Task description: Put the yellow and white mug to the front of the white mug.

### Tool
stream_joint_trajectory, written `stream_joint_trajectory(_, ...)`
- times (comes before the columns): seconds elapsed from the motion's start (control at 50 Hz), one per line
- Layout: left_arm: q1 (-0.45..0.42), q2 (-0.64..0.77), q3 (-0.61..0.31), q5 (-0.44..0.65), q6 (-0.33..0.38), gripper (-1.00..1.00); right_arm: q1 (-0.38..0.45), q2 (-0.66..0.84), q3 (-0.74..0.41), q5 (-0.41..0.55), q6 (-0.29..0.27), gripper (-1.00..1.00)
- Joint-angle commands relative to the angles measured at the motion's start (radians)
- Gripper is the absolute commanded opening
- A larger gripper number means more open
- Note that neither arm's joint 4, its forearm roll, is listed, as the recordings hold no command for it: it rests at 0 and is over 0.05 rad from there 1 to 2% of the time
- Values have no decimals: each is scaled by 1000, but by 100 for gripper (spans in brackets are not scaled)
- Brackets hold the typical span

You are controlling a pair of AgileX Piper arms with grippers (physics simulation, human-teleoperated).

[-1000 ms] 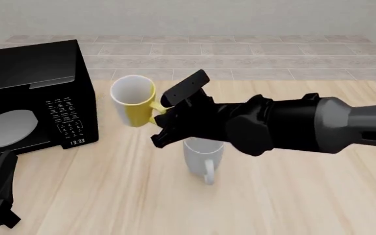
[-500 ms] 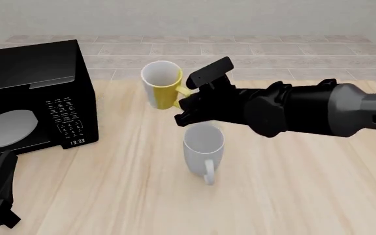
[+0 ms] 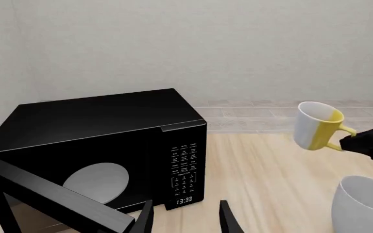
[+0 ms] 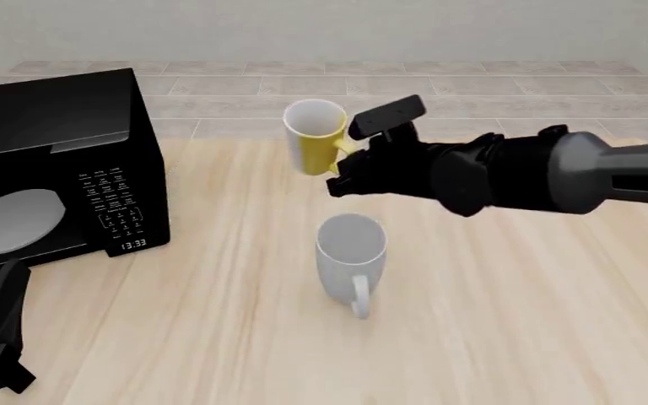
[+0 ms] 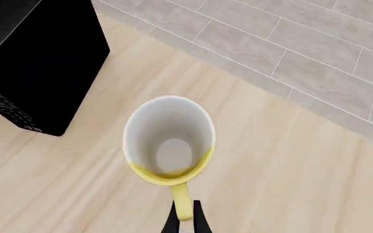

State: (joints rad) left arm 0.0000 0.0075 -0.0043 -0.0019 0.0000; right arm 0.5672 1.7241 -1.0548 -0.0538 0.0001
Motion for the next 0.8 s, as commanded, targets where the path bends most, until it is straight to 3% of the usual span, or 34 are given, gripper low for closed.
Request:
stream_joint_trajectory(0.02,0,0,0,0,0,100,-52,42,-21,-14,22,-100)
stream_joint_trajectory(0.32,0,0,0,0,0,100,-125,145,-57,-51,22,-100)
stream_joint_trajectory(0.8,0,0,0,0,0,100,-167,239,-88,-76,9,-100)
